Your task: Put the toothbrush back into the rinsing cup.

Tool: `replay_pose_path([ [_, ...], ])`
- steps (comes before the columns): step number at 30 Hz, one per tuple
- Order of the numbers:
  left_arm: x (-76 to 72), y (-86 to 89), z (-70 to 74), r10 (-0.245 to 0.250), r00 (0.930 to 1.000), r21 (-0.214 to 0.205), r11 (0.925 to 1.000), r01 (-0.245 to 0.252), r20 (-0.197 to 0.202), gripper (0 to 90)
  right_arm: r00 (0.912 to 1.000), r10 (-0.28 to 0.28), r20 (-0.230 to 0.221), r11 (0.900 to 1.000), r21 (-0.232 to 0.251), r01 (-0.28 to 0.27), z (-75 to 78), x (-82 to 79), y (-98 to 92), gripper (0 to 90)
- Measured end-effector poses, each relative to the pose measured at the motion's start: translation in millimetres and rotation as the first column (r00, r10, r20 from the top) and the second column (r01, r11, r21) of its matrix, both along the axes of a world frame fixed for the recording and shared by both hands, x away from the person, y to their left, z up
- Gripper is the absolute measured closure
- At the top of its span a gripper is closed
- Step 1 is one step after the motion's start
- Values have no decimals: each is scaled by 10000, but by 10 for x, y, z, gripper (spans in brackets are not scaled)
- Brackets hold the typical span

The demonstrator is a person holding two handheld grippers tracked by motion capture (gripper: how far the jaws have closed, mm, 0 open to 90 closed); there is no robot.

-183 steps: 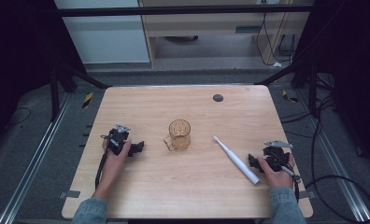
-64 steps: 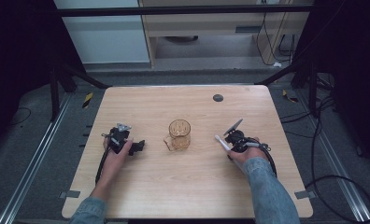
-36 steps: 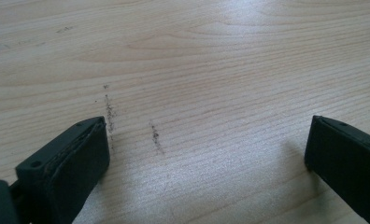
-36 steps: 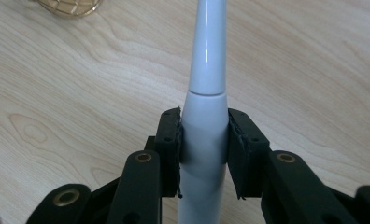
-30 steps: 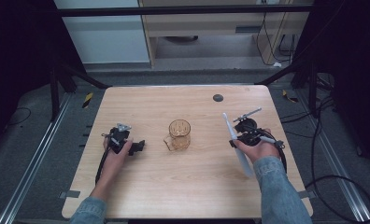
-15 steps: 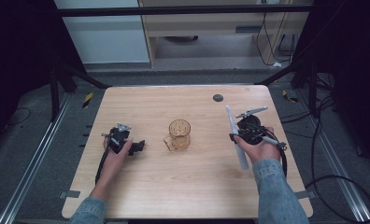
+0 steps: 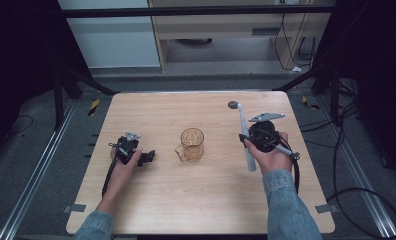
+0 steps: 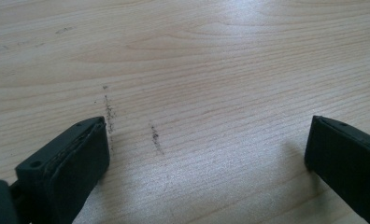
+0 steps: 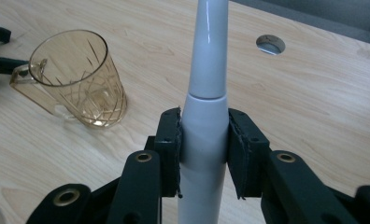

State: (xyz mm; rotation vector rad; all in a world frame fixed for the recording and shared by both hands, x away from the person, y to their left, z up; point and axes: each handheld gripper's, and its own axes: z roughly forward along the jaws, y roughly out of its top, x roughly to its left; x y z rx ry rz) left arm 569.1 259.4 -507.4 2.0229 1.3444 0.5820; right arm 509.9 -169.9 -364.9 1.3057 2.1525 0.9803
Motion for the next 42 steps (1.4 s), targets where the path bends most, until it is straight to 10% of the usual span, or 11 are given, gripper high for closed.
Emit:
replay_pose_path([
  [15, -1, 2, 1, -16, 10000, 2, 10000, 16, -11, 0, 9945, -136, 1039, 9998, 124, 124, 93, 16, 244, 675],
  [31, 2, 4, 0, -53, 10000, 0, 10000, 53, -2, 0, 9740, -892, 2083, 9921, 1050, 684, 224, -36, 370, 674],
  [42, 3, 7, -1, -86, 10000, -31, 10000, 86, 13, 0, 9574, -814, 2772, 9947, 829, 605, 286, -35, 665, 674],
])
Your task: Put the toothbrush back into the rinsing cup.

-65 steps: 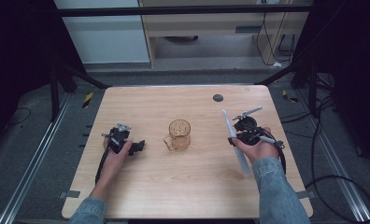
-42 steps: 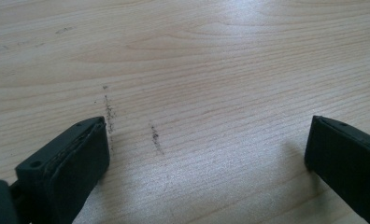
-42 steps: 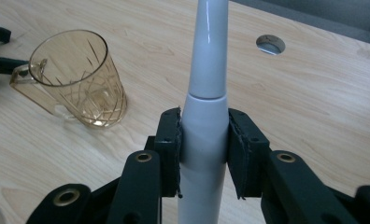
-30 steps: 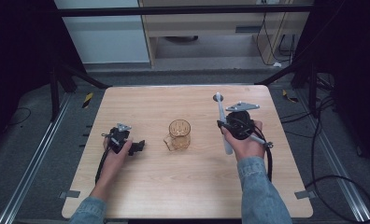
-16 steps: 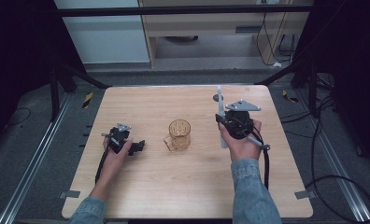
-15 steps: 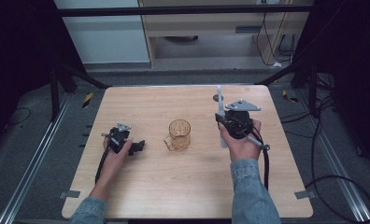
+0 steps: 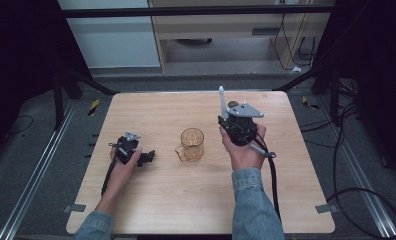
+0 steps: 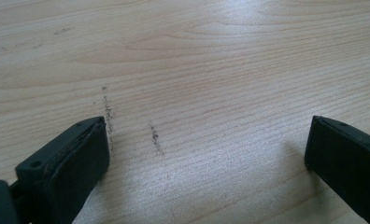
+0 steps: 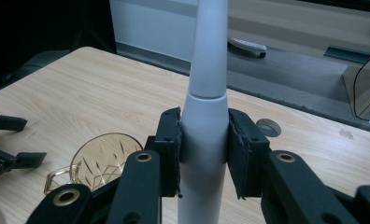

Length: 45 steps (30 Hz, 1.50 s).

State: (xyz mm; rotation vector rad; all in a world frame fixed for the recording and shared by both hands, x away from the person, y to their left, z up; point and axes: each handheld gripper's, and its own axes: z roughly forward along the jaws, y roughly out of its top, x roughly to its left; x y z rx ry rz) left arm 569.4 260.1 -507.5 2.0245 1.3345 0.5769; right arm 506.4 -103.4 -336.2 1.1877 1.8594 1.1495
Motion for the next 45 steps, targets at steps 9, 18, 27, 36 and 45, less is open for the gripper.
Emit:
replay_pose_path([
  [9, 0, 4, 1, -41, 10000, 17, 10000, 41, 1, 0, 9991, -36, 417, 9999, -160, 43, 39, -38, 138, 674],
  [18, 1, 4, 1, -50, 10000, 15, 10000, 50, 1, 0, 9965, 271, 788, 9989, -413, -239, 162, 50, 328, 674],
  [27, 3, 5, 1, -63, 10000, 14, 10000, 63, 4, 0, 9891, 841, 1206, 9964, 36, -851, 243, 133, 509, 674],
  [36, 7, 7, 0, -110, 9999, 5, 9999, 110, 4, 0, 9882, 1049, 1117, 9933, 372, -1096, 229, 244, 622, 674],
  [45, 7, 9, 1, -124, 9999, 12, 9999, 124, 0, 0, 9847, 1438, 986, 9893, 124, -1457, 65, 314, 834, 674],
])
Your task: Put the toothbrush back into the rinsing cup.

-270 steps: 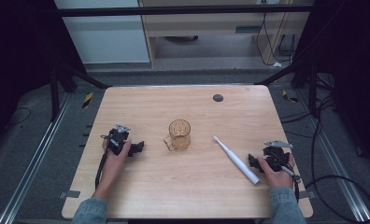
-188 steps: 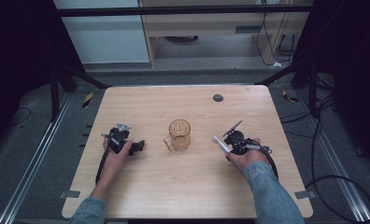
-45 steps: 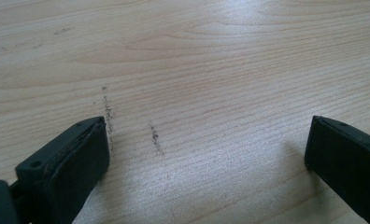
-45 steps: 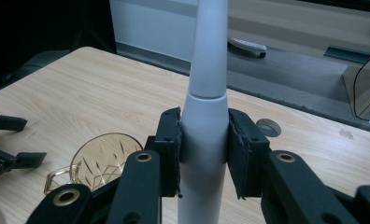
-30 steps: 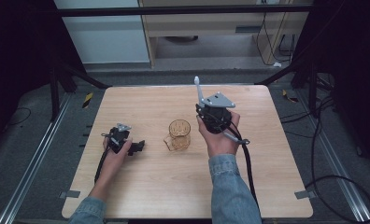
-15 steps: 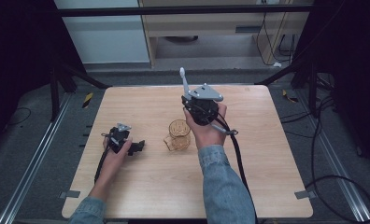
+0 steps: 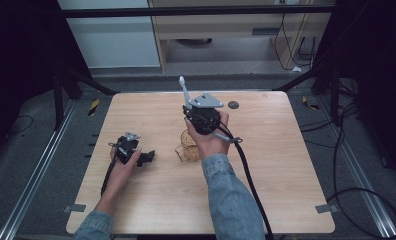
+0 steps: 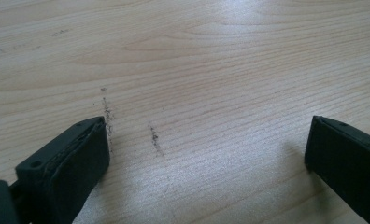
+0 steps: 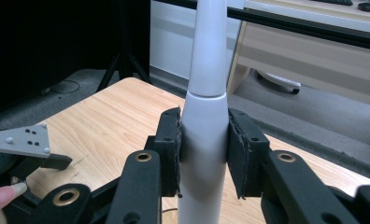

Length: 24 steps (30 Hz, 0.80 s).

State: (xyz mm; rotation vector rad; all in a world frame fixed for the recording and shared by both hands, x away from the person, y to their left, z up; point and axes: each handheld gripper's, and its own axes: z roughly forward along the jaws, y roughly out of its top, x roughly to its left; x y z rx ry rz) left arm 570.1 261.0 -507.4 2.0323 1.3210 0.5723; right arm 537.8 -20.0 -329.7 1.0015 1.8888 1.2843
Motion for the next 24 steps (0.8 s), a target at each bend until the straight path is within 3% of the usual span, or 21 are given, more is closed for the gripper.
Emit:
replay_pose_path([
  [9, 0, 0, 0, 1, 10000, -2, 10000, -1, 0, 0, 9994, 161, -307, 9998, -73, -163, -188, 94, 132, 674],
  [24, -1, -1, 0, 10, 10000, -3, 10000, -10, -7, 0, 9979, 63, -646, 10000, -7, -64, -396, 110, 109, 674],
])
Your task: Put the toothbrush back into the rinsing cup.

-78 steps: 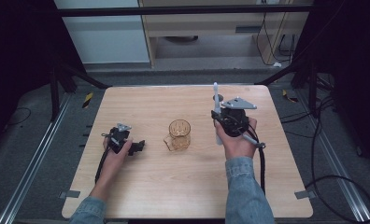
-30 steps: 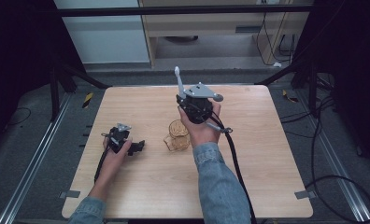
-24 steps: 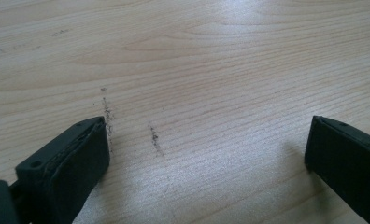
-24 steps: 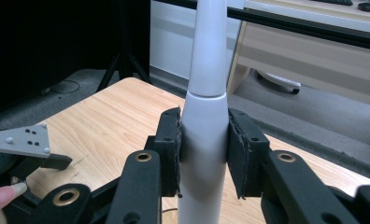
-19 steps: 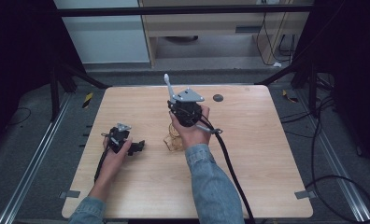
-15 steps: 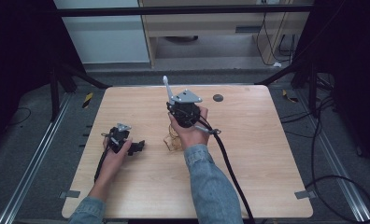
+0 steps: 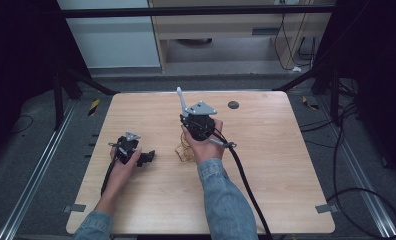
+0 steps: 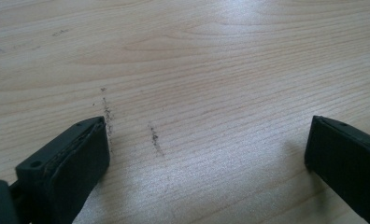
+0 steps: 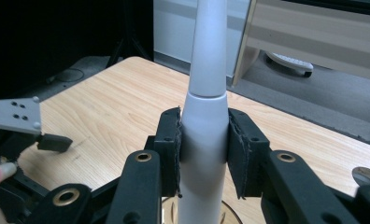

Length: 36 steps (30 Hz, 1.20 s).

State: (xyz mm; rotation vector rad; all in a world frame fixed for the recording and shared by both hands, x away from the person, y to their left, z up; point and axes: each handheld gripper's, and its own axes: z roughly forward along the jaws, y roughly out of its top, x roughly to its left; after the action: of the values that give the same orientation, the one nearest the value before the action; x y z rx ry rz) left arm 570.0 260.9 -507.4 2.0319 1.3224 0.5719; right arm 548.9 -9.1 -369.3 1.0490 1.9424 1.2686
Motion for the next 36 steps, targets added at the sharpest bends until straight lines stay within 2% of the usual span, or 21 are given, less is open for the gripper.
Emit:
replay_pose_path([
  [5, 0, 2, 1, -16, 10000, 24, 10000, 16, -13, 0, 9998, -159, -93, 9999, -39, 159, -94, 8, -23, 674],
  [23, 0, 2, 1, -18, 10000, 30, 10000, 18, -13, 0, 9987, -349, -378, 9994, -59, 347, -260, 22, -75, 674],
  [36, 2, 2, 1, -25, 10000, 28, 10000, 25, -14, 0, 9983, -211, -545, 9998, -45, 209, -326, 5, -37, 674],
])
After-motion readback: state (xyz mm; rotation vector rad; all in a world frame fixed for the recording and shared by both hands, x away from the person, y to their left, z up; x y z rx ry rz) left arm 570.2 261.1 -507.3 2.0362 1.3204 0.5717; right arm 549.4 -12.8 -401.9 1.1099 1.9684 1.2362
